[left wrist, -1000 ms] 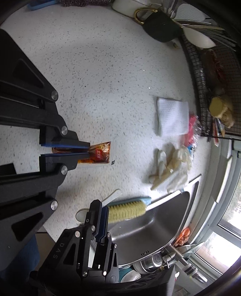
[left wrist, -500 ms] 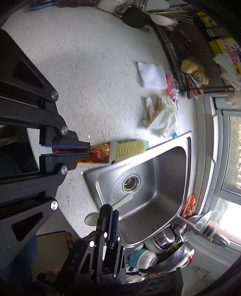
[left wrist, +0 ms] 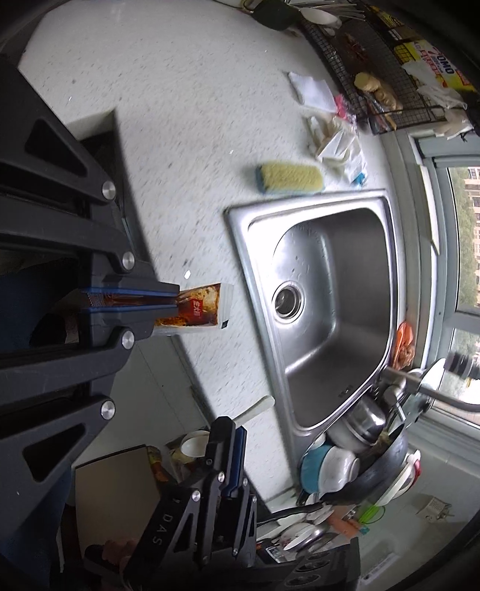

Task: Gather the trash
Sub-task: 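Carry the sachet and scoop down over the red bin with both grippers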

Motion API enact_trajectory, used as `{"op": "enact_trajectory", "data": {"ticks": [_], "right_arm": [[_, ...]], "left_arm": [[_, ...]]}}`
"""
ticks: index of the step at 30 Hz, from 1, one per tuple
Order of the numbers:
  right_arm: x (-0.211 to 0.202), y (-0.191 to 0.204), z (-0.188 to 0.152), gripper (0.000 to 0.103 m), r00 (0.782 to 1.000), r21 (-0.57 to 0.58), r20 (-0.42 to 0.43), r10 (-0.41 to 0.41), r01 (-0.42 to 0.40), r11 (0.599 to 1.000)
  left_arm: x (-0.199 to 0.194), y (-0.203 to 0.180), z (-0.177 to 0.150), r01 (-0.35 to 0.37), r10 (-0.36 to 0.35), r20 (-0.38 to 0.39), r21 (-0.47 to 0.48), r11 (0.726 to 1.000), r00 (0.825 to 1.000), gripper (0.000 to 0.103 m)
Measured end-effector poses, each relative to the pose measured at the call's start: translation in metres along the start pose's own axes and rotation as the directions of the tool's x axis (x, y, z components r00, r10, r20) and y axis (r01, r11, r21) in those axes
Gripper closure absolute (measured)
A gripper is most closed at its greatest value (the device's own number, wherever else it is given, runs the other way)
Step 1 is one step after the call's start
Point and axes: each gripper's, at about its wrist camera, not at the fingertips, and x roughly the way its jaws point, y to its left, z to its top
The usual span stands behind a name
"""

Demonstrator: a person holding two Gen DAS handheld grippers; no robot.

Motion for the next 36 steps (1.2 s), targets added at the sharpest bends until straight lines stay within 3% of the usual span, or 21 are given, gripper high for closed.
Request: {"op": "enact_trajectory", "data": {"ticks": [8, 14, 28, 36], "right_arm": [[0.016, -0.022, -0.053, 0.094, 0.998, 0.038, -0.054, 0.01, -0.008, 0.999], [0.052, -0.031, -0.084, 0.094, 0.996, 0.04, -0.086, 0.005, -0.002, 0.999], [0.209, -0.047, -0.152, 0.094, 0.969, 0.027, -0.247, 0.028, -0.022, 0.999], [0.277, -0.062, -0.185, 0.094, 0.959, 0.051, -0.279, 0.045, -0.032, 0.998]], "left_arm": [[0.037, -0.034, -0.038, 0.011, -0.011, -0.076, -0.005, 1.0, 0.997, 0.1], [0.092, -0.033, -0.066, 0.04, -0.044, -0.139, -0.031, 0.999, 0.989, 0.1], [0.265, -0.001, -0.148, 0.011, -0.025, -0.281, -0.049, 0.999, 0.959, 0.1], [0.328, 0.006, -0.17, 0.002, -0.021, -0.324, -0.06, 0.998, 0.946, 0.1]]}}
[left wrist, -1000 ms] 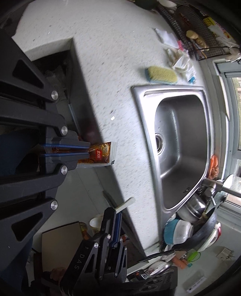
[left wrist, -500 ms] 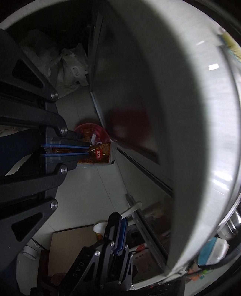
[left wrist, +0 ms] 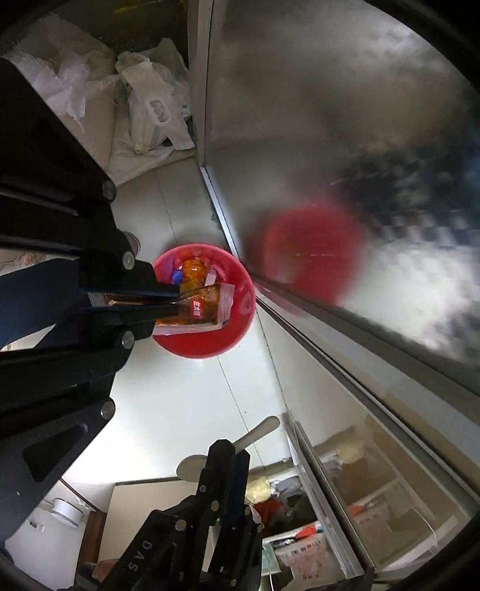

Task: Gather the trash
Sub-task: 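Carry the sachet and scoop down over the red bin with both grippers, then open the left gripper to drop the sachet while the right drops the scoop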

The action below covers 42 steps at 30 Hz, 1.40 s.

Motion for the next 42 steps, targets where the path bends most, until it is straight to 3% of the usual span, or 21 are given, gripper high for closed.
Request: {"op": "enact_trajectory", "data": {"ticks": [7, 8, 9, 11, 15, 23, 25, 30, 33, 42], "right_arm": [[0.007, 0.003, 0.0, 0.094, 1.0, 0.016, -0.012, 0.01, -0.01, 1.0], [0.006, 0.002, 0.002, 0.094, 1.0, 0.015, -0.012, 0.011, -0.01, 1.0], [0.005, 0.003, 0.002, 0.094, 1.0, 0.016, -0.013, 0.011, -0.011, 1.0], [0.005, 0.0, 0.001, 0.094, 1.0, 0.016, -0.011, 0.014, -0.014, 1.0], [0.007, -0.002, -0.001, 0.094, 1.0, 0.006, -0.014, 0.01, -0.01, 1.0], [0.014, 0.002, -0.001, 0.094, 1.0, -0.015, -0.013, 0.021, -0.021, 1.0], [0.018, 0.005, 0.0, 0.094, 0.999, -0.027, -0.026, 0.026, -0.026, 0.999], [0.028, 0.018, 0.004, 0.094, 0.999, -0.094, -0.033, 0.029, -0.032, 0.995], [0.038, 0.023, 0.006, 0.094, 0.998, -0.105, -0.045, 0.039, -0.044, 0.994], [0.055, 0.04, 0.005, 0.094, 0.997, -0.152, -0.069, 0.021, -0.032, 0.988]], "left_arm": [[0.013, -0.012, -0.003, 0.018, -0.018, -0.006, 0.022, 1.0, 1.0, 0.099], [0.014, -0.013, -0.002, 0.017, -0.017, -0.012, 0.021, 1.0, 1.0, 0.091], [0.012, -0.014, -0.001, 0.026, -0.025, -0.016, 0.018, 1.0, 1.0, 0.071], [0.011, -0.013, -0.001, 0.051, -0.051, -0.012, 0.008, 0.999, 0.999, 0.053], [0.009, -0.017, -0.001, 0.017, -0.017, -0.005, 0.029, 0.999, 1.0, 0.046], [0.0, -0.005, -0.009, 0.017, -0.017, -0.009, -0.012, 1.0, 1.0, 0.046], [-0.005, -0.002, -0.011, -0.005, 0.005, 0.02, -0.018, 1.0, 1.0, 0.042], [-0.009, 0.013, -0.016, 0.011, -0.006, 0.083, -0.053, 0.999, 0.996, 0.018], [-0.007, 0.017, -0.019, -0.048, 0.052, 0.097, -0.041, 0.998, 0.994, 0.011], [-0.001, 0.035, -0.032, -0.014, 0.018, 0.078, -0.054, 0.998, 0.997, 0.008]]}}
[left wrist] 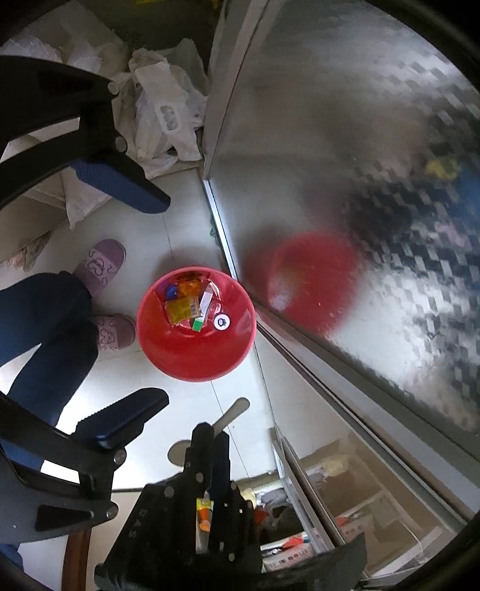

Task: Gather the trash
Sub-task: 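Open the left gripper to drop the sachet while the right drops the scoop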

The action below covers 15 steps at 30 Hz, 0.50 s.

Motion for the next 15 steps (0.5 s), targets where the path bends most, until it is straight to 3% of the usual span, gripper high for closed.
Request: {"op": "enact_trajectory", "data": {"ticks": [4, 6, 8, 9, 11, 13, 15], "right_arm": [[0.005, 0.0, 0.0, 0.094, 1.0, 0.003, -0.005, -0.013, 0.013, 1.0], [0.006, 0.0, 0.0, 0.094, 1.0, 0.004, -0.009, -0.024, 0.024, 1.0], [0.009, 0.001, -0.001, 0.091, 0.998, -0.005, -0.015, -0.054, 0.054, 0.999], [0.01, 0.002, -0.001, 0.087, 0.998, -0.01, -0.014, -0.064, 0.064, 0.998], [0.011, 0.002, -0.002, 0.06, 0.997, -0.006, -0.013, -0.07, 0.07, 0.998], [0.011, 0.001, -0.002, 0.047, 0.997, 0.008, -0.012, -0.073, 0.074, 0.997], [0.01, 0.0, -0.003, 0.041, 0.997, 0.015, -0.014, -0.082, 0.082, 0.997]], "left_arm": [[-0.002, 0.002, -0.002, -0.006, 0.006, 0.006, -0.011, 1.0, 1.0, 0.008], [-0.001, 0.004, -0.003, -0.004, 0.004, 0.001, -0.016, 1.0, 1.0, 0.0], [0.0, 0.004, -0.004, 0.005, -0.005, -0.002, -0.019, 1.0, 1.0, 0.0], [0.001, 0.004, -0.005, 0.009, -0.009, -0.005, -0.017, 1.0, 1.0, 0.0], [0.002, 0.001, -0.006, 0.016, -0.016, -0.013, -0.007, 1.0, 1.0, 0.0], [0.001, 0.0, -0.007, 0.025, -0.025, -0.01, -0.009, 1.0, 1.0, 0.0], [-0.002, -0.002, -0.008, 0.028, -0.028, -0.006, -0.004, 1.0, 1.0, 0.0]]}}
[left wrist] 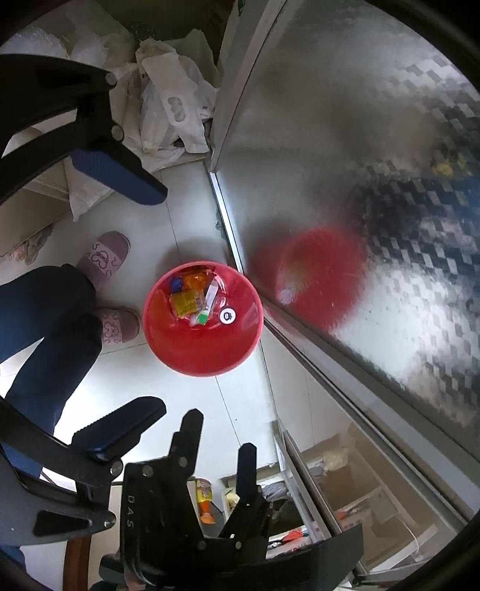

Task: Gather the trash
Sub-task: 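Open the left gripper to drop the sachet while the right drops the scoop, then raise both tools from the bin back up toward the counter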

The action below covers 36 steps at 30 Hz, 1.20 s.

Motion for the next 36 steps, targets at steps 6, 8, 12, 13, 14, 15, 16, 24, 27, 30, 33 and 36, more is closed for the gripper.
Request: {"op": "enact_trajectory", "data": {"ticks": [6, 8, 12, 13, 14, 15, 16, 24, 27, 30, 33, 36], "right_arm": [[-0.02, -0.002, -0.005, 0.019, 0.999, 0.027, 0.03, -0.025, 0.025, 0.999], [-0.035, -0.002, -0.008, 0.016, 0.998, 0.037, 0.043, -0.036, 0.035, 0.999], [-0.078, -0.004, -0.013, 0.01, 0.995, 0.055, 0.084, -0.061, 0.056, 0.997], [-0.094, -0.003, -0.014, 0.005, 0.992, 0.056, 0.103, -0.076, 0.07, 0.996], [-0.111, -0.003, -0.016, 0.002, 0.988, 0.059, 0.125, -0.087, 0.08, 0.995], [-0.128, -0.003, -0.018, 0.001, 0.985, 0.067, 0.145, -0.094, 0.085, 0.994], [-0.141, -0.003, -0.019, 0.001, 0.983, 0.076, 0.158, -0.097, 0.086, 0.993], [-0.257, -0.002, -0.035, 0.001, 0.953, 0.131, 0.264, -0.146, 0.115, 0.985], [-0.3, -0.005, -0.038, 0.001, 0.923, 0.169, 0.313, -0.223, 0.177, 0.97], [-0.34, -0.012, -0.044, 0.001, 0.884, 0.216, 0.391, -0.258, 0.184, 0.959], [-0.368, -0.015, -0.046, 0.001, 0.839, 0.266, 0.452, -0.303, 0.198, 0.943], [-0.387, -0.018, -0.042, 0.001, 0.812, 0.297, 0.489, -0.319, 0.189, 0.936]], "left_arm": [[-0.021, -0.012, 0.002, -0.013, 0.012, 0.024, 0.037, 0.999, 1.0, 0.0], [-0.035, -0.018, 0.004, -0.01, 0.008, 0.038, 0.047, 0.999, 0.999, 0.0], [-0.076, -0.034, 0.009, -0.004, -0.001, 0.063, 0.082, 0.997, 0.998, 0.0], [-0.088, -0.039, 0.011, -0.007, 0.001, 0.072, 0.091, 0.996, 0.997, 0.0], [-0.101, -0.042, 0.012, -0.007, -0.001, 0.083, 0.1, 0.995, 0.997, 0.0], [-0.117, -0.048, 0.014, -0.004, -0.007, 0.098, 0.108, 0.994, 0.995, 0.0], [-0.13, -0.052, 0.015, 0.001, -0.013, 0.107, 0.112, 0.994, 0.994, 0.0], [-0.242, -0.092, 0.028, 0.015, -0.045, 0.196, 0.148, 0.989, 0.98, 0.0], [-0.278, -0.101, 0.034, -0.013, -0.022, 0.234, 0.148, 0.989, 0.972, 0.0], [-0.306, -0.102, 0.041, -0.003, -0.031, 0.259, 0.128, 0.992, 0.965, 0.0], [-0.329, -0.104, 0.046, -0.023, -0.017, 0.303, 0.129, 0.991, 0.953, 0.0], [-0.35, -0.105, 0.053, -0.033, -0.015, 0.343, 0.134, 0.99, 0.939, 0.0]]}}
